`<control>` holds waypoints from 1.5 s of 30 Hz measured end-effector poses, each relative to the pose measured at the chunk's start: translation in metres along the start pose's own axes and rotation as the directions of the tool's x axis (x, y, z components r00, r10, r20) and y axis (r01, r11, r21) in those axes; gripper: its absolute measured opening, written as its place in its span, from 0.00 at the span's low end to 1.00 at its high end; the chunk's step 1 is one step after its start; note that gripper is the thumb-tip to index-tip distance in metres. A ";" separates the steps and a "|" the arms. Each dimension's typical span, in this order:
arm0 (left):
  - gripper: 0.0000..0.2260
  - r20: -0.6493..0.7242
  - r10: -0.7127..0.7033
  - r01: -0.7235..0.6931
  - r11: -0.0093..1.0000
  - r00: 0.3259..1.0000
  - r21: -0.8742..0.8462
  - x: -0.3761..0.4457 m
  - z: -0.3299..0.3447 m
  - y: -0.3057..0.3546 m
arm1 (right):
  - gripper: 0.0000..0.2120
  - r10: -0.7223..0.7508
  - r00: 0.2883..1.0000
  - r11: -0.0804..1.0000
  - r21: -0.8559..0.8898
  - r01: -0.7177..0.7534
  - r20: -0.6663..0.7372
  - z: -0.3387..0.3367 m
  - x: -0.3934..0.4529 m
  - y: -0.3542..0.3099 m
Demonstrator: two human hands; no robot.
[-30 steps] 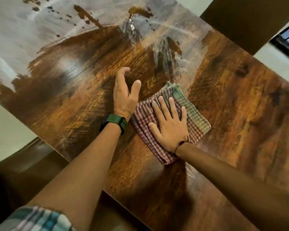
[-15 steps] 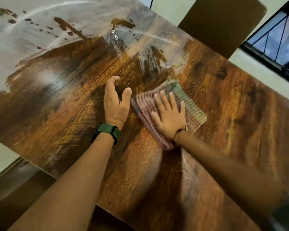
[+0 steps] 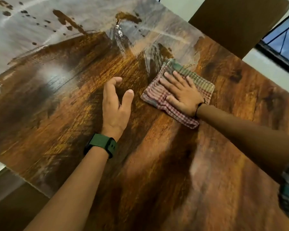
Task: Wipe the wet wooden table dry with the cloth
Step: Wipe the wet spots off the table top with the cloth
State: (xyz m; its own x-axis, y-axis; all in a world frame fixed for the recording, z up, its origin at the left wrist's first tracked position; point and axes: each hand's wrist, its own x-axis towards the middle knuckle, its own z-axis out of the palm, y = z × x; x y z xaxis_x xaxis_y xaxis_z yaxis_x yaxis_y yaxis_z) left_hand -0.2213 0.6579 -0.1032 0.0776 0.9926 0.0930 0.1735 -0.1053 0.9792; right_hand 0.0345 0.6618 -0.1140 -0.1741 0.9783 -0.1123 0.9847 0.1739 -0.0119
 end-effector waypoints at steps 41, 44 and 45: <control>0.31 0.189 0.167 -0.232 0.885 0.968 0.403 0.062 0.082 0.008 | 0.34 -0.161 0.984 0.984 -0.067 0.167 0.080 0.010 0.062 -0.039; 0.29 0.230 0.216 -0.300 0.844 0.949 0.445 0.067 0.088 0.005 | 0.32 -0.209 0.974 0.974 -0.067 0.215 0.082 0.006 0.076 -0.013; 0.28 0.242 0.232 -0.320 0.838 0.942 0.442 0.071 0.092 0.006 | 0.31 -0.189 0.981 0.980 -0.053 0.191 0.052 0.004 0.087 0.001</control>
State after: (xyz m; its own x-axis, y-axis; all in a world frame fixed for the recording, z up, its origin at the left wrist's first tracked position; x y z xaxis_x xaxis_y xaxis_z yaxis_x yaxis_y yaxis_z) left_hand -0.1242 0.7225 -0.1075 0.3515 0.8960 0.2714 0.5541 -0.4327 0.7112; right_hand 0.0208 0.7464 -0.1281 -0.3561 0.9208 -0.1592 0.9314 0.3635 0.0195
